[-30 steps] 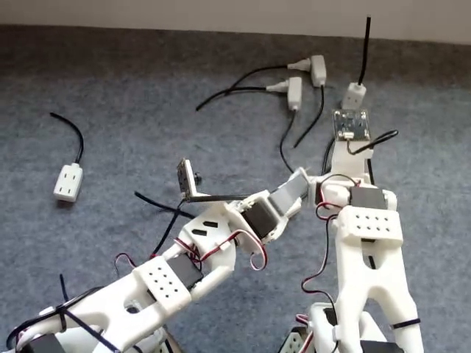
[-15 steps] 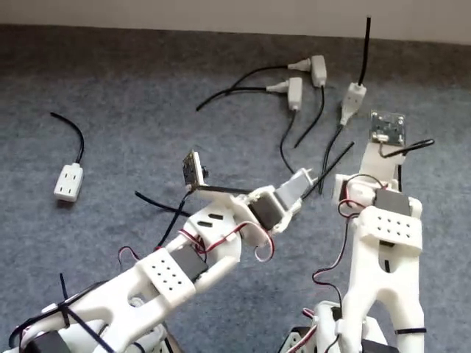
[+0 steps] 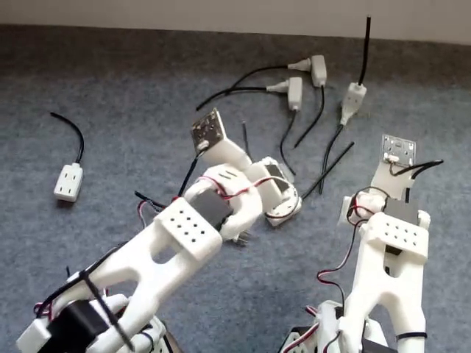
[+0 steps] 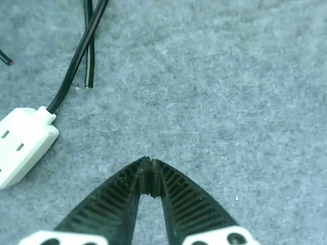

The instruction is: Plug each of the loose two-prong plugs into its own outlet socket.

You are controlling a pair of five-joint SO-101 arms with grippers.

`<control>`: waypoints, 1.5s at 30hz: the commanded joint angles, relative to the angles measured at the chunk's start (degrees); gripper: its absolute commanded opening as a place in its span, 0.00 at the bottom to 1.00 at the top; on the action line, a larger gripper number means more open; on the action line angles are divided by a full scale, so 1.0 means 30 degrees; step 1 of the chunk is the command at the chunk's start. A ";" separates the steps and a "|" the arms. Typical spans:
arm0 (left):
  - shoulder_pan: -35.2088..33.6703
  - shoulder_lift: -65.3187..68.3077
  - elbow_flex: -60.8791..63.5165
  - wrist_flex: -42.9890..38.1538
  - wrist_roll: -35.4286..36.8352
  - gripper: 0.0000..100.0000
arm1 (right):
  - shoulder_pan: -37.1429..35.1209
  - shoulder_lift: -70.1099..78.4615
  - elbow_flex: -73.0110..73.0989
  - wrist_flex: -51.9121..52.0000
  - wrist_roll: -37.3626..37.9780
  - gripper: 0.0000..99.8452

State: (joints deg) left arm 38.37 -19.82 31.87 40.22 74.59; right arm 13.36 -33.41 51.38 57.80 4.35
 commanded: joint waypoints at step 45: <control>0.0484 0.7780 -0.6725 0.5919 0.2608 0.01 | 0.0161 -0.0601 0.0308 -0.0425 0.0000 0.01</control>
State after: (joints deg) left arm 39.08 3.74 13.67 59.03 82.07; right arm 13.27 -33.41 52.53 57.27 4.35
